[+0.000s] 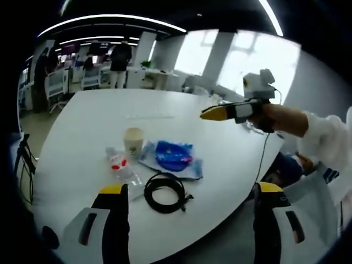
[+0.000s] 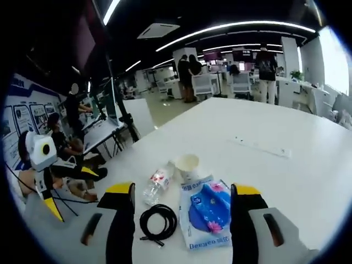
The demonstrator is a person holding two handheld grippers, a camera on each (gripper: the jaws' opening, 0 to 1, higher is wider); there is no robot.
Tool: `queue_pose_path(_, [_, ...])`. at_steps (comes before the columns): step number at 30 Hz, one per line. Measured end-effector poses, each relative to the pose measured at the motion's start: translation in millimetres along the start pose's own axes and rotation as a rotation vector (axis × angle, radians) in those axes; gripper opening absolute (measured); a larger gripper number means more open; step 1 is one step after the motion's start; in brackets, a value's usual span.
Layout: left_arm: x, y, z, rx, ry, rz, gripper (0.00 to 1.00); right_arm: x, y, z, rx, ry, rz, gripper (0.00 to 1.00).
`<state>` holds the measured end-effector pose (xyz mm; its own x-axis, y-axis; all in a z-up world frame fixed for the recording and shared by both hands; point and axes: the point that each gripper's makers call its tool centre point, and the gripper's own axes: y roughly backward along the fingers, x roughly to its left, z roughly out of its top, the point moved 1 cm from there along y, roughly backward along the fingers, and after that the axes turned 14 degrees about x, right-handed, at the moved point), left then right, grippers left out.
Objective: Arrange the tabletop items into an orderly group along one side of the table until the central work area is clear of visible clutter.
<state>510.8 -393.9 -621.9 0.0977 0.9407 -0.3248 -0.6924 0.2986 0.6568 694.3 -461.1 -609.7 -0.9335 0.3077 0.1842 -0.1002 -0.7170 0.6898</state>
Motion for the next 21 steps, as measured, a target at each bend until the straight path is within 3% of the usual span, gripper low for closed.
queue_pose_path(12, [-2.8, -2.9, -3.6, 0.016, 0.011, -0.027, 0.92, 0.7, 20.3, -20.8, -0.011, 0.000, -0.038, 0.69])
queue_pose_path(16, [-4.9, -7.4, -8.9, 0.044, 0.011, -0.040, 0.91, 0.5, 26.1, -34.4, 0.016, 0.056, -0.076, 0.68])
queue_pose_path(21, [-7.2, -10.1, -12.2, 0.063, 0.004, -0.047, 0.91, 1.4, 34.1, -46.9, -0.005, -0.003, -0.074, 0.68])
